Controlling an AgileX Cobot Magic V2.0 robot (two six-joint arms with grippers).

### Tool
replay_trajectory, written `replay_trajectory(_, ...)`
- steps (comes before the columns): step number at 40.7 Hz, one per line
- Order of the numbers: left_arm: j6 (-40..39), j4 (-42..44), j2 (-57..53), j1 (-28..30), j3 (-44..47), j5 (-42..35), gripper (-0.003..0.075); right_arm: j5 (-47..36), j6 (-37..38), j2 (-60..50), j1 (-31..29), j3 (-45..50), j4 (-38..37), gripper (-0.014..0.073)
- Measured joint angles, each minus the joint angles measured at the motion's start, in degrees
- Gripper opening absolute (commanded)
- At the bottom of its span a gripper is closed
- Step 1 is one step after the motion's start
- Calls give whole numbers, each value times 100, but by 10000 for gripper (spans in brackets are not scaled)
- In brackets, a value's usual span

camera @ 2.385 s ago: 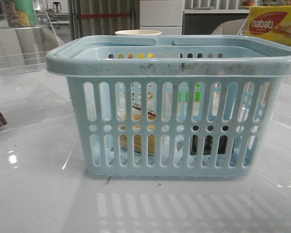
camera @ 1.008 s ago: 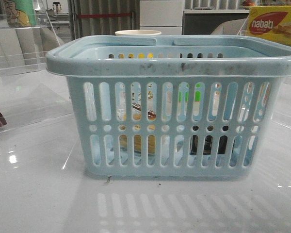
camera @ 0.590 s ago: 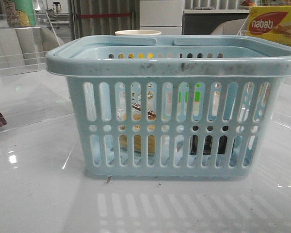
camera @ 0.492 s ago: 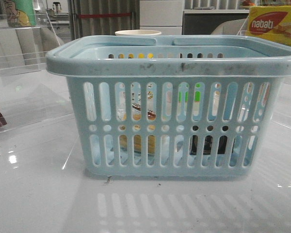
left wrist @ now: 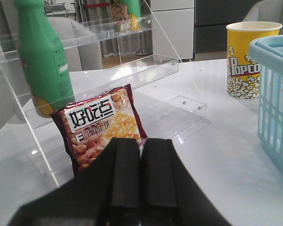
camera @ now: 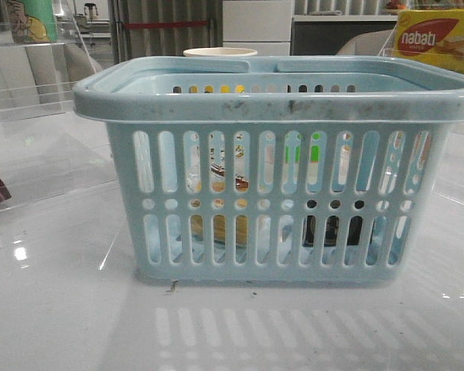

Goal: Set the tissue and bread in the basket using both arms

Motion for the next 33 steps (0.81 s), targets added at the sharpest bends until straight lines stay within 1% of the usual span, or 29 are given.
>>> replay_trajectory(7, 0, -73, 0, 107, 339, -441, 91, 0, 0, 0, 0, 0, 0, 53)
replay_trajectory(17, 0, -87, 0, 181, 403, -987, 91, 0, 0, 0, 0, 0, 0, 53)
replay_trajectory(33, 0, -91, 0, 181, 403, -1010, 91, 0, 0, 0, 0, 0, 0, 53)
